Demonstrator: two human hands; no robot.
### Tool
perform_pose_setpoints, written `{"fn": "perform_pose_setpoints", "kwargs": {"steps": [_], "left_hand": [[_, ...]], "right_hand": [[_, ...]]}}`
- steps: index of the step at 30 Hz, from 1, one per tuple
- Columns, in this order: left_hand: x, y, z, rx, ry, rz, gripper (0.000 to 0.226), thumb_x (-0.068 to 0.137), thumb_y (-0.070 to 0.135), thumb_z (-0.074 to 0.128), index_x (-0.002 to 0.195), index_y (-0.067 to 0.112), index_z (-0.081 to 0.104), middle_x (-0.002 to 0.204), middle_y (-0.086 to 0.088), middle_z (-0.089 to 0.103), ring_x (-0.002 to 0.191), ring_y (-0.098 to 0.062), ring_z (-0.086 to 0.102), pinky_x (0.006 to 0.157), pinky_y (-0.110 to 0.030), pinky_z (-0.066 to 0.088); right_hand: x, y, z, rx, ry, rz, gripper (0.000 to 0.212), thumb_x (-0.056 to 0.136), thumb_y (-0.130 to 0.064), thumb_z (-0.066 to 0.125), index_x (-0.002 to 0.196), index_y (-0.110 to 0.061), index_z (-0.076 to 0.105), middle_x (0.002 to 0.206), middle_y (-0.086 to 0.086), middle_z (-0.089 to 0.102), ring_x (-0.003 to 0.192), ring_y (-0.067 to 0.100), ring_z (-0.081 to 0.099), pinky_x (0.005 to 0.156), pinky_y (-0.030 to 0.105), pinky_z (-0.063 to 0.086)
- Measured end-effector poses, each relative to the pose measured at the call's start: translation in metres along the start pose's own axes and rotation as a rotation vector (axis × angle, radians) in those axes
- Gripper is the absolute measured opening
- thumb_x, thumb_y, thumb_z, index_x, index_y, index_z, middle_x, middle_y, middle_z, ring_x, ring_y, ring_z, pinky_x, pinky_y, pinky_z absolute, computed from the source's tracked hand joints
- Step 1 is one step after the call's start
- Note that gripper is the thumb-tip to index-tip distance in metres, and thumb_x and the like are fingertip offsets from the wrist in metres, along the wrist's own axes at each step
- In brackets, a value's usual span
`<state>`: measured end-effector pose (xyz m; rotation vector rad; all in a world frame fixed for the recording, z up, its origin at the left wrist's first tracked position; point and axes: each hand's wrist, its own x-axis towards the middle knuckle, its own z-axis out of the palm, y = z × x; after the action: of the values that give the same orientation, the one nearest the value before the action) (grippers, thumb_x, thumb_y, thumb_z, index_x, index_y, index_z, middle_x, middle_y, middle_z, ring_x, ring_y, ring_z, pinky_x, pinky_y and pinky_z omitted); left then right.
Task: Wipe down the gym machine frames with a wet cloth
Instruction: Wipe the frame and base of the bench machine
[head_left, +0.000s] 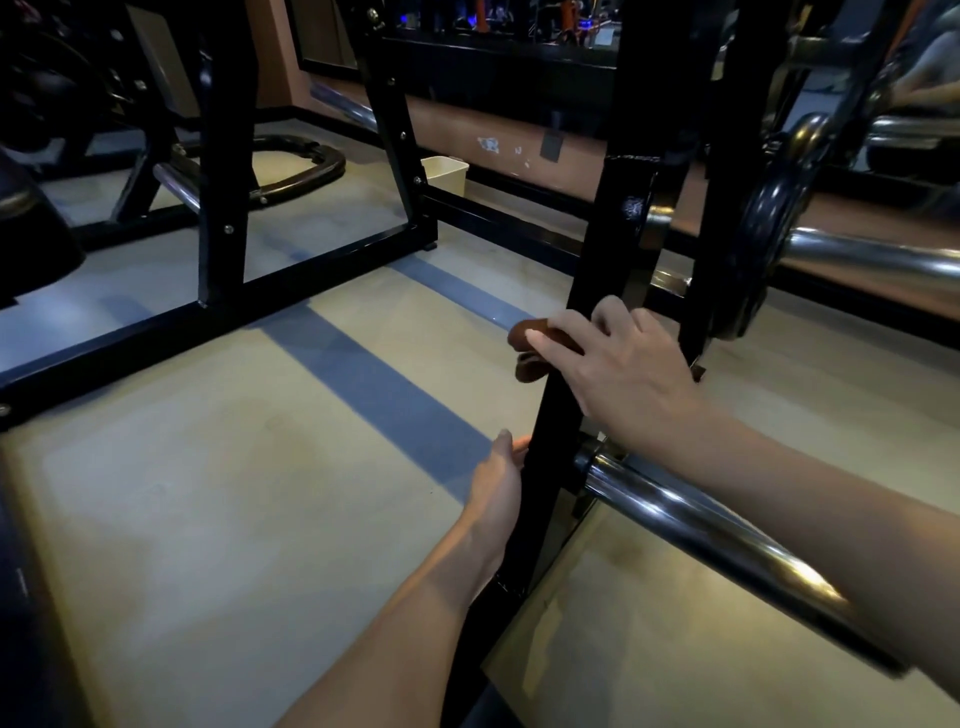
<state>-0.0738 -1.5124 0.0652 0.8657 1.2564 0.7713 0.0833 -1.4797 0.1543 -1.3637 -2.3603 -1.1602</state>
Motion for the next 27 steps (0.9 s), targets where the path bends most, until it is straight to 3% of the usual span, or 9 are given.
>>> {"fn": "perform_pose_setpoints", "kwargs": {"steps": [2, 5, 8, 10, 13, 16, 21, 23, 27], "left_hand": [[0.002, -0.001, -0.001, 0.006, -0.005, -0.014, 0.047, 0.113, 0.041, 0.022, 0.121, 0.026, 0.066, 0.086, 0.024, 0.068, 0.069, 0.015, 0.061, 0.057, -0.01, 0.041], [-0.001, -0.001, -0.002, 0.035, -0.012, -0.024, 0.046, 0.113, 0.035, 0.022, 0.101, 0.029, 0.066, 0.065, 0.026, 0.069, 0.057, 0.016, 0.061, 0.045, -0.006, 0.043], [0.007, -0.003, -0.005, 0.009, -0.003, -0.02, 0.04, 0.113, 0.034, 0.025, 0.108, 0.024, 0.063, 0.083, 0.018, 0.071, 0.077, 0.008, 0.065, 0.068, -0.008, 0.045], [0.013, -0.005, -0.011, -0.078, 0.038, -0.037, 0.039, 0.112, 0.035, 0.026, 0.112, 0.02, 0.062, 0.096, 0.005, 0.071, 0.094, -0.01, 0.063, 0.085, -0.023, 0.04], [0.013, -0.008, -0.024, -0.12, 0.045, -0.073, 0.047, 0.112, 0.038, 0.027, 0.115, 0.011, 0.066, 0.099, -0.012, 0.063, 0.085, -0.02, 0.057, 0.073, -0.029, 0.042], [0.011, -0.012, -0.03, -0.028, 0.027, -0.096, 0.048, 0.112, 0.039, 0.027, 0.106, 0.011, 0.066, 0.1, -0.011, 0.057, 0.089, -0.021, 0.051, 0.071, -0.029, 0.039], [0.001, -0.007, -0.034, 0.205, 0.041, -0.1, 0.027, 0.108, 0.025, 0.036, 0.107, 0.012, 0.06, 0.106, -0.008, 0.061, 0.092, -0.023, 0.053, 0.071, -0.034, 0.036], [0.0, -0.009, -0.037, 0.399, -0.029, -0.065, 0.019, 0.101, 0.012, 0.039, 0.104, 0.008, 0.058, 0.108, -0.016, 0.062, 0.092, -0.026, 0.055, 0.074, -0.035, 0.036], [-0.007, -0.037, -0.052, 0.743, 0.01, 0.02, 0.033, 0.076, 0.026, 0.046, 0.078, 0.004, 0.071, 0.085, -0.014, 0.077, 0.087, -0.035, 0.073, 0.08, -0.046, 0.061]], "right_hand": [[0.011, 0.016, -0.006, -0.049, 0.042, 0.011, 0.058, 0.087, -0.02, 0.074, 0.143, -0.022, 0.057, 0.134, 0.003, 0.06, 0.099, 0.032, 0.05, 0.073, 0.04, 0.042], [0.032, 0.038, -0.01, -0.07, 0.177, 0.303, 0.047, 0.099, -0.018, 0.06, 0.146, -0.023, 0.055, 0.14, 0.001, 0.058, 0.097, 0.034, 0.05, 0.074, 0.04, 0.041], [0.003, 0.002, 0.005, 0.001, 0.124, 0.259, 0.054, 0.097, -0.014, 0.058, 0.15, -0.023, 0.05, 0.148, 0.001, 0.054, 0.097, 0.036, 0.049, 0.077, 0.042, 0.042], [-0.041, -0.041, 0.018, 0.071, 0.049, 0.132, 0.055, 0.092, -0.015, 0.065, 0.146, -0.021, 0.056, 0.145, 0.003, 0.057, 0.094, 0.034, 0.046, 0.075, 0.041, 0.04], [-0.09, -0.088, 0.031, 0.134, -0.095, -0.013, 0.057, 0.085, -0.019, 0.076, 0.14, -0.017, 0.063, 0.133, 0.006, 0.064, 0.094, 0.032, 0.04, 0.069, 0.04, 0.042], [-0.077, -0.082, 0.031, 0.158, -0.118, -0.048, 0.059, 0.079, -0.018, 0.081, 0.135, -0.015, 0.065, 0.119, 0.007, 0.066, 0.091, 0.032, 0.043, 0.066, 0.04, 0.045], [-0.05, -0.053, 0.02, 0.108, -0.033, 0.263, 0.057, 0.094, -0.016, 0.067, 0.149, -0.018, 0.053, 0.137, 0.008, 0.058, 0.093, 0.033, 0.046, 0.074, 0.041, 0.042], [-0.066, -0.07, 0.028, 0.118, -0.048, 0.18, 0.057, 0.092, -0.013, 0.064, 0.148, -0.014, 0.054, 0.134, 0.011, 0.059, 0.094, 0.033, 0.046, 0.072, 0.041, 0.042], [-0.121, -0.125, 0.046, 0.187, -0.275, -0.157, 0.054, 0.092, -0.018, 0.05, 0.145, -0.01, 0.054, 0.122, 0.011, 0.061, 0.094, 0.032, 0.047, 0.066, 0.04, 0.039]]}}
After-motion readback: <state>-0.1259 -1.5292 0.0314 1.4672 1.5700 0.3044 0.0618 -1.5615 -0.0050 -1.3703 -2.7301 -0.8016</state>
